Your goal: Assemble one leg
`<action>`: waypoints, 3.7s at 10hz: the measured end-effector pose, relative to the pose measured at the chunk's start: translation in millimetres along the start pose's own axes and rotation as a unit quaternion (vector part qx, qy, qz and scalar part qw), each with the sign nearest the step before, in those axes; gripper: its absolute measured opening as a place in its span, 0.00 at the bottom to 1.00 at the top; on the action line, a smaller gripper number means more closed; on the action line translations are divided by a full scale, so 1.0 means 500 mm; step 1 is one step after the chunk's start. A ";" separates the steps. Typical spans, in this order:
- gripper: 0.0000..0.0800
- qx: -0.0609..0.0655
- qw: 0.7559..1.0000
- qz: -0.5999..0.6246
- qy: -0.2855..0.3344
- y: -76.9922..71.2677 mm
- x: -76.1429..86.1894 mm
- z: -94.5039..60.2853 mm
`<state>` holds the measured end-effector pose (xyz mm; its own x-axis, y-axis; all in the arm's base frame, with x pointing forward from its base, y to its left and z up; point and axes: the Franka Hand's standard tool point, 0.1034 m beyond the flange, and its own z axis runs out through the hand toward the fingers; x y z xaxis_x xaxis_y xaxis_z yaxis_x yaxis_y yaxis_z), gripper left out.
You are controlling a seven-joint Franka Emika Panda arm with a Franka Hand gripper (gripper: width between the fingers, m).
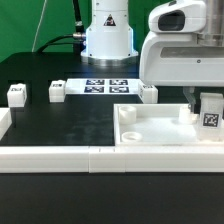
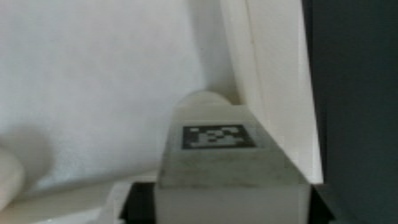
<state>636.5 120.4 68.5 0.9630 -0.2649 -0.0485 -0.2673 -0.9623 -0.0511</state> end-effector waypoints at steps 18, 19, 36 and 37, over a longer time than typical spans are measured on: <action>0.76 0.031 0.793 0.608 0.018 0.004 0.004 0.001; 0.76 0.031 0.798 0.601 0.019 0.003 0.004 0.000; 0.66 -0.001 0.998 -0.056 0.037 0.007 0.011 0.000; 0.49 -0.001 0.998 -0.056 0.037 0.008 0.011 0.000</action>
Offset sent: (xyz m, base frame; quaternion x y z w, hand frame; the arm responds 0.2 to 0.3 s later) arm -0.0048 -0.0017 -0.0025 0.0060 0.0098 0.1865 0.9824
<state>640.6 115.4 68.0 0.9869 -0.1586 0.0313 -0.1569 -0.9864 -0.0494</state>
